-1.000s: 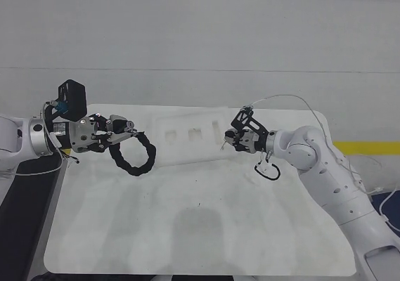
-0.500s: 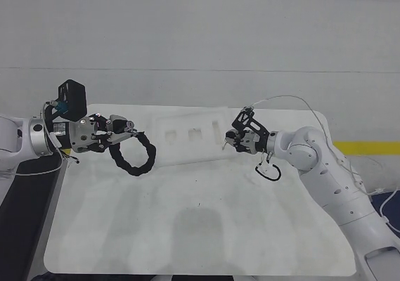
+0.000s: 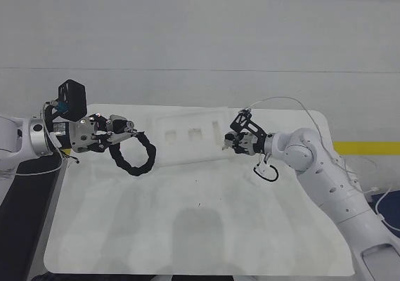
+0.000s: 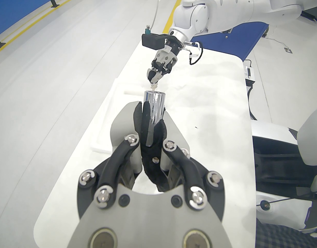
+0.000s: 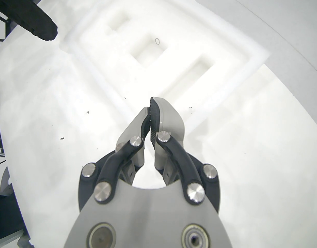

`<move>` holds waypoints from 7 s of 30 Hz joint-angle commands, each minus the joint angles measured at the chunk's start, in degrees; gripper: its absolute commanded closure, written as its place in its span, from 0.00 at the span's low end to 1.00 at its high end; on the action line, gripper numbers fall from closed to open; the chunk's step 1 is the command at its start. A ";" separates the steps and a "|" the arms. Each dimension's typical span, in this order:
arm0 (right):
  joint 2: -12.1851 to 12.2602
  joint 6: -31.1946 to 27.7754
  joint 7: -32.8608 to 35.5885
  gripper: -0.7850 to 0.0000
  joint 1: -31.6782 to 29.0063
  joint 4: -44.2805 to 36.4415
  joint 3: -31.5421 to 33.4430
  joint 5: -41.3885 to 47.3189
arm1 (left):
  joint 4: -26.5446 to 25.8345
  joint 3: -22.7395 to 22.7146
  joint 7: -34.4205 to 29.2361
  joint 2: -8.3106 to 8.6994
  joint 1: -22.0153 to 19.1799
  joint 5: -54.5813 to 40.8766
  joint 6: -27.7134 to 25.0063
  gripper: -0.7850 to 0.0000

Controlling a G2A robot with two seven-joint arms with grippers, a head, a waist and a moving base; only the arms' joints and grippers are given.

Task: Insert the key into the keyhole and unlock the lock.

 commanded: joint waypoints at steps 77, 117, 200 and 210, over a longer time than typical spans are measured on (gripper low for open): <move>-1.21 22.86 21.25 1.00 0.31 -12.93 0.08 0.78 | 0.00 0.00 0.00 0.00 0.00 0.00 0.00 1.00; 5.21 16.11 11.87 1.00 -37.60 -50.58 26.78 19.62 | 0.00 0.00 0.00 0.00 0.00 0.00 0.00 1.00; 7.16 30.14 3.86 1.00 -52.71 -65.43 32.66 21.75 | 0.41 33.49 33.88 -16.75 -13.19 52.01 1.79 1.00; 7.34 36.79 7.10 1.00 -53.81 -69.03 32.73 19.87 | -0.96 32.28 33.87 -16.71 -11.57 53.53 5.96 1.00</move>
